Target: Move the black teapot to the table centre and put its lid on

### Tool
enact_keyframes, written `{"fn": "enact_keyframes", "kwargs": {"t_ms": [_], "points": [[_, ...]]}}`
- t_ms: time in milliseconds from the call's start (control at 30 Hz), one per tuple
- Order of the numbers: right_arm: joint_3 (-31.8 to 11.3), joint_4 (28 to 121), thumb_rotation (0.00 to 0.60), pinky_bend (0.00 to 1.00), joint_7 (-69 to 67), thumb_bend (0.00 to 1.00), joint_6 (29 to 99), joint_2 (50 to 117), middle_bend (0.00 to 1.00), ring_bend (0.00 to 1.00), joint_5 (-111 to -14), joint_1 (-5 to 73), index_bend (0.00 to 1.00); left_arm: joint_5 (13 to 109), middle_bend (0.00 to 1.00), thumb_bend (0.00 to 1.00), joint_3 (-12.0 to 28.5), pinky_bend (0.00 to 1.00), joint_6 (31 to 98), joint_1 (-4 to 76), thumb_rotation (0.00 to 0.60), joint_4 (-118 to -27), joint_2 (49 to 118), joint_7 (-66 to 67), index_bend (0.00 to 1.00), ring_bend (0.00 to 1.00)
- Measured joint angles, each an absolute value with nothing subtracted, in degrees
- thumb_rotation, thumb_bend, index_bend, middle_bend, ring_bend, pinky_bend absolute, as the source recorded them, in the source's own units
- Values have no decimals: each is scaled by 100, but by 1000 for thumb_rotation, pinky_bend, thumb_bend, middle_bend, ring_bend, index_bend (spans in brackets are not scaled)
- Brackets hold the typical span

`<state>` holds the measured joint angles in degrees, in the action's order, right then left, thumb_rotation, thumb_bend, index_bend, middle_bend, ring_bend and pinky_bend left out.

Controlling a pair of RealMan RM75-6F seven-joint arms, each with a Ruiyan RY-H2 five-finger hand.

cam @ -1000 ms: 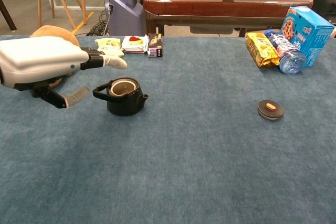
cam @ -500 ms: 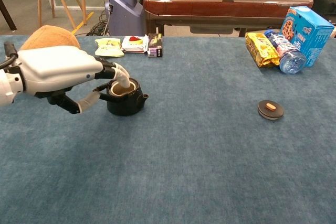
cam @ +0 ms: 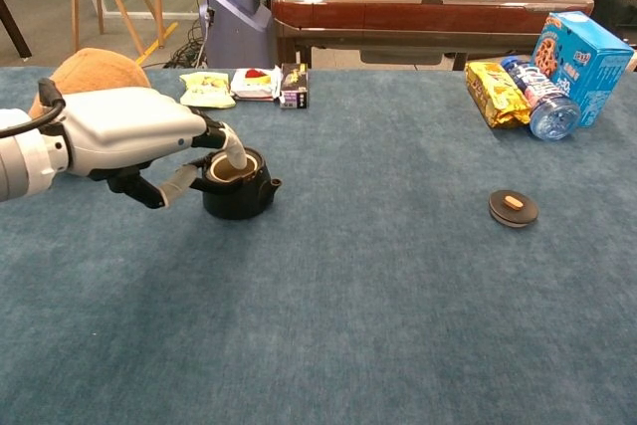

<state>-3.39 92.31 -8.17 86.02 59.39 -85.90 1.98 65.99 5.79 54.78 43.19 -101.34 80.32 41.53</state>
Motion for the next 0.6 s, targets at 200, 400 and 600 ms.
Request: {"fn": "enact_keyframes", "kwargs": {"t_ms": [200,400,600], "points": [[-340,9223,600,430,-814,0,8600,5942,327,226,-8592,196,295,6451,198,698,548,694,5516,4389,600,-10019,8092,4187,242,174],[-349,9234,600,430,-782,0,8558,5940,327,226,-8563,212,295,6352,224,698,517,686,5547,4440,600,-9943,8125,4187,256,178],[-352,9238,600,430,-786,0,8554,5937,327,226,-8559,211,295,6308,246,699,465,685,5575,4487,600,-9920,8156,4198,276,190]]}}
